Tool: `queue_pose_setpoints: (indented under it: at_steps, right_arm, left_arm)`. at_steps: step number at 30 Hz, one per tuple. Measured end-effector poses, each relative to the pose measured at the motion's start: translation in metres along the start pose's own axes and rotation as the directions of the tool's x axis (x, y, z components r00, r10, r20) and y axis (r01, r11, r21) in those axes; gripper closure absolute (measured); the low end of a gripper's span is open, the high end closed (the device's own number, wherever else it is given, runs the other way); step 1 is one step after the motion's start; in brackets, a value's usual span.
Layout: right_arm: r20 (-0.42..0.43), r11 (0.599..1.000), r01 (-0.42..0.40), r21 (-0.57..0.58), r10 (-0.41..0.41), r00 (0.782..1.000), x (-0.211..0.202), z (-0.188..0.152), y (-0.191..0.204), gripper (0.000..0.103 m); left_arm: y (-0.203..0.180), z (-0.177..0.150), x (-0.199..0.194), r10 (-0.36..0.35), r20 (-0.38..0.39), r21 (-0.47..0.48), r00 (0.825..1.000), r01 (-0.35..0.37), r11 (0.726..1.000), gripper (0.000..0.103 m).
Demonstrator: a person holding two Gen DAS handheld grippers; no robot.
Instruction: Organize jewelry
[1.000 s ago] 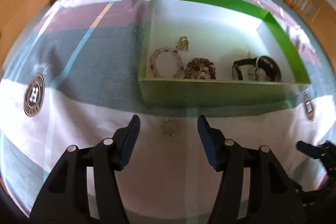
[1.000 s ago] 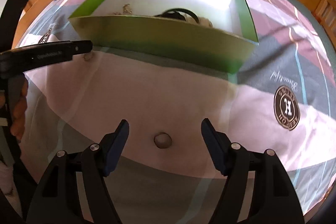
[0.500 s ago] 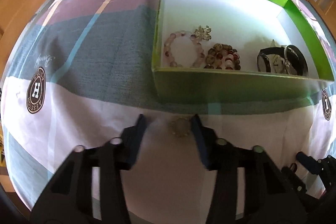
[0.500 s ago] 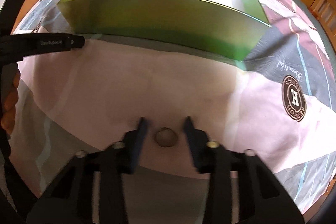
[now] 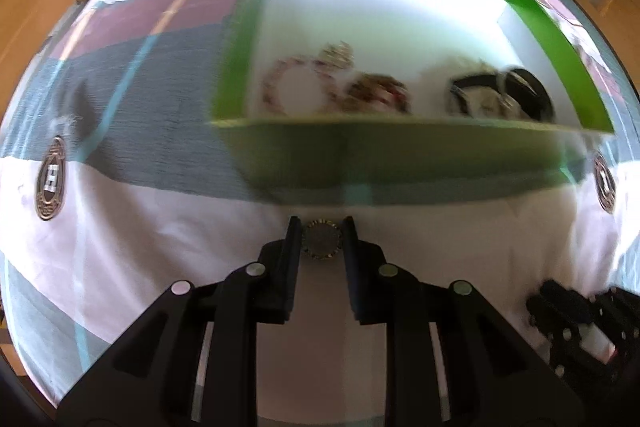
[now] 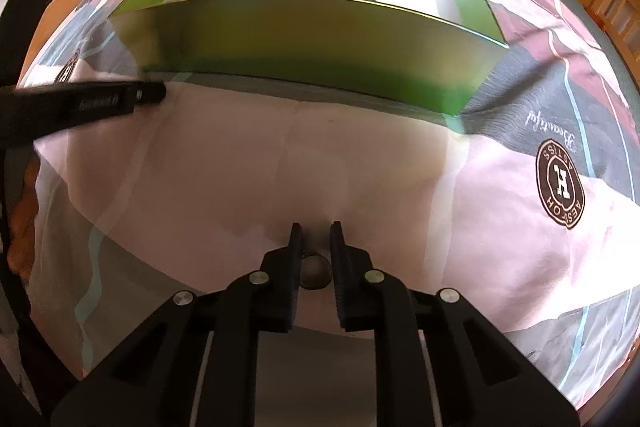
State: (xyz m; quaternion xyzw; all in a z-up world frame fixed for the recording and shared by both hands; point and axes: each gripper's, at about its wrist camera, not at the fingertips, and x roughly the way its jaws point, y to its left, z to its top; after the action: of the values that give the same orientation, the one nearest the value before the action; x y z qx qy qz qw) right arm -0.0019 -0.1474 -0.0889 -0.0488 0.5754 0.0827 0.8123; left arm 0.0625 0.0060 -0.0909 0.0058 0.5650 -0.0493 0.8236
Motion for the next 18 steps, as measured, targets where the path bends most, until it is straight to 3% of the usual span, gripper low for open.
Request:
queue_pose_setpoints:
  at_steps: [8, 12, 15, 18]
  right_arm:
    - [-0.008, 0.997, -0.012, 0.081, 0.013, 1.000, 0.000, 0.004, -0.013, 0.083]
    - [0.014, 0.996, -0.008, 0.084, 0.007, 1.000, -0.003, 0.005, -0.012, 0.058]
    - [0.032, 0.996, -0.022, 0.088, 0.020, 0.999, -0.005, 0.007, -0.011, 0.057]
    - [0.032, 0.997, -0.038, 0.066, 0.036, 0.999, -0.006, 0.006, -0.004, 0.057]
  left_arm:
    - [-0.016, -0.010, -0.009, -0.061, -0.012, 0.041, 0.998, 0.061, 0.997, 0.081]
    - [-0.006, -0.005, -0.017, -0.042, 0.018, 0.007, 0.999, 0.042, 0.999, 0.071]
    - [0.005, 0.001, -0.018, -0.048, 0.012, -0.035, 0.999, 0.048, 0.998, 0.063]
    - [0.012, 0.003, -0.014, -0.047, 0.000, -0.058, 0.999, 0.047, 0.997, 0.062]
